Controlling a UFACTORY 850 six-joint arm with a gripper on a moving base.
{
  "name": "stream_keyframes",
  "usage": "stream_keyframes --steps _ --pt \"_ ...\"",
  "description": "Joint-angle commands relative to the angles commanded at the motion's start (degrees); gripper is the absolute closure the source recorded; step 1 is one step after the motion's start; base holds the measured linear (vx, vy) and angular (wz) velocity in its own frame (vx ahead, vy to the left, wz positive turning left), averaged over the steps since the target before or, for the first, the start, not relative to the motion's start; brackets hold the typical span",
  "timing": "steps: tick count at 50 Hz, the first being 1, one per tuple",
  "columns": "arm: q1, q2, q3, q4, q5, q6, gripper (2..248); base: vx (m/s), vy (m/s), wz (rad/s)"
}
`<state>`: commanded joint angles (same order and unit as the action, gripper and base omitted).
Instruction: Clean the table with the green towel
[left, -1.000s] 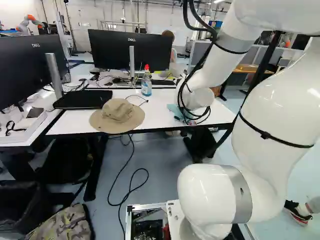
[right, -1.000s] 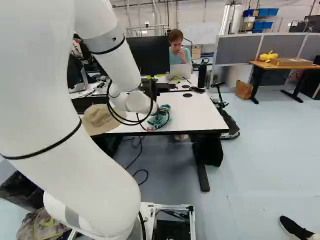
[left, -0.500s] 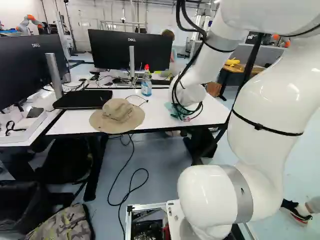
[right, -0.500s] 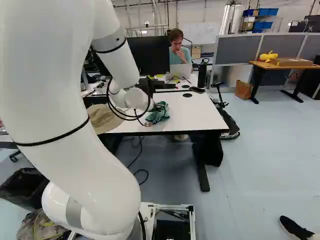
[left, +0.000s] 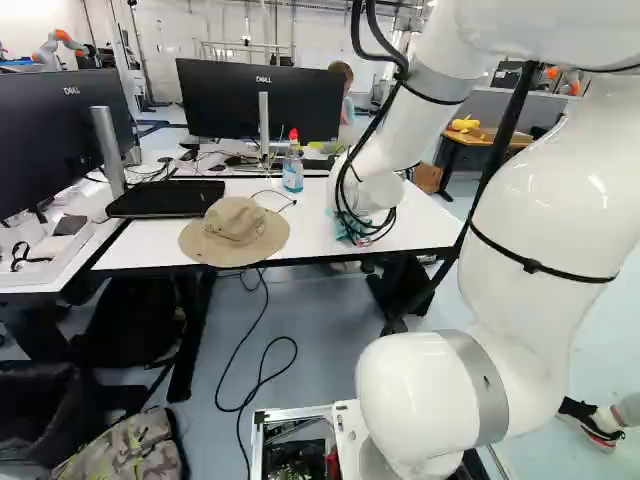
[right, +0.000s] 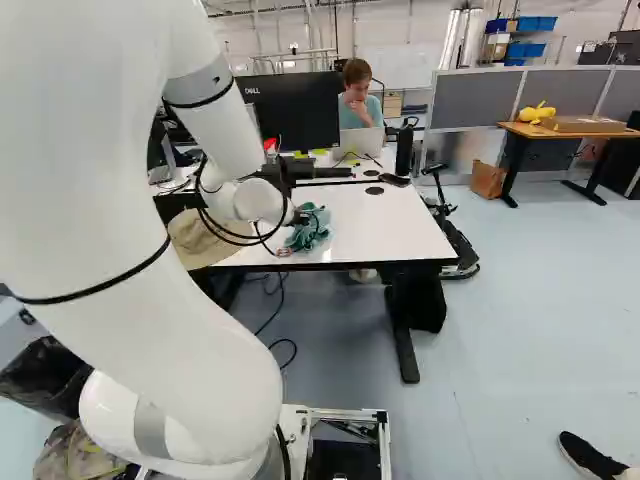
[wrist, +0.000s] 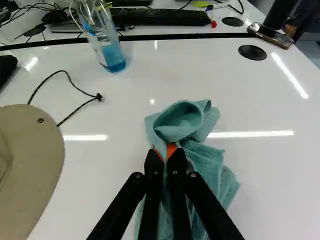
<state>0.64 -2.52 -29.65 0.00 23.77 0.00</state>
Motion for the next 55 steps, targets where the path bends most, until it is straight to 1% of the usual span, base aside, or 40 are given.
stream_keyframes --steps 17,33,42,55 --pt "2.1 4.3 4.4 0.0 0.0 0.0 225 0.0 0.0 0.0" --pt "2.5 9.3 9.3 0.0 0.0 0.0 225 0.0 0.0 0.0" --pt "1.7 11.9 11.7 0.0 0.0 0.0 225 0.0 0.0 0.0" --pt "-1.0 14.4 13.9 0.0 0.0 0.0 225 0.0 0.0 0.0"
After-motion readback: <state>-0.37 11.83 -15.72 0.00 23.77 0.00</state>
